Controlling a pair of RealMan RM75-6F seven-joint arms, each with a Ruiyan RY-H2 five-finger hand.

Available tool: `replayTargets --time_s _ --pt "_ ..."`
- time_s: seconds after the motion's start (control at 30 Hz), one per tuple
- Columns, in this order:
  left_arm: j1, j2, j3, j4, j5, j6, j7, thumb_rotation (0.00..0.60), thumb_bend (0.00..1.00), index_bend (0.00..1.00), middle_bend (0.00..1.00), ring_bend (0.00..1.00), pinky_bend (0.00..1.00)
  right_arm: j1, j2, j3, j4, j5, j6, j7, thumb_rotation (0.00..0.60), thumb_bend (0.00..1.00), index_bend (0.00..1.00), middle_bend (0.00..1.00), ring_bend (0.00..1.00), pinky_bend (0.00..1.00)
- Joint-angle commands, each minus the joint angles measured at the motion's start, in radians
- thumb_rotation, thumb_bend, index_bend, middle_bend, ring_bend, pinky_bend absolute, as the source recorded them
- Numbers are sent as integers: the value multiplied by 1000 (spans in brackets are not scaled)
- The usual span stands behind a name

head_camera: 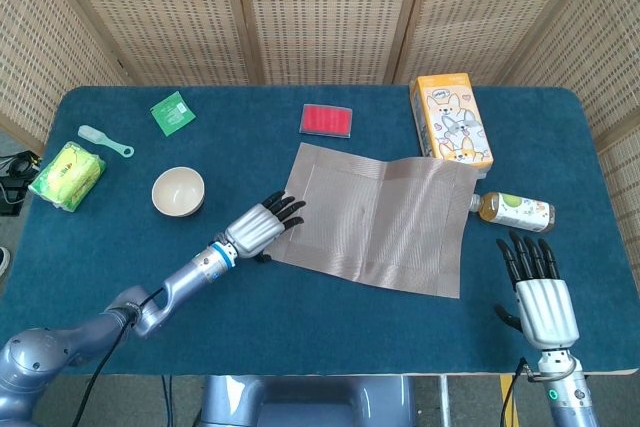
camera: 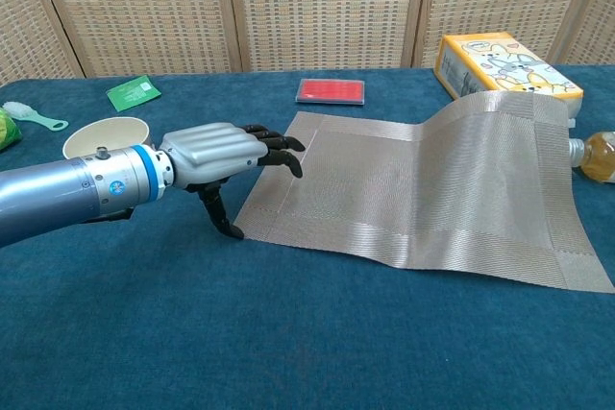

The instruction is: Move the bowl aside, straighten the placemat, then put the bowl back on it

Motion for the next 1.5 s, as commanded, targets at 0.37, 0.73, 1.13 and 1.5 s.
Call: replayTargets --time_s 0.37,0.73,1.13,1.5 --pt "3 32 29 -12 -11 9 2 600 0 187 0 0 0 -10 7 9 -12 -13 8 1 600 0 0 0 0 0" --pt "2 36 50 -13 -11 12 16 600 0 187 0 0 0 -14 10 16 -17 -14 1 0 600 0 0 0 0 0" --pt "-14 12 50 -10 -24 0 38 600 208 197 0 0 0 -19 14 23 -25 -18 -1 3 600 0 0 0 0 0" --pt "-26 8 44 -19 -35 -2 54 600 319 213 0 0 0 -23 20 25 -34 -25 -2 7 600 0 0 0 0 0"
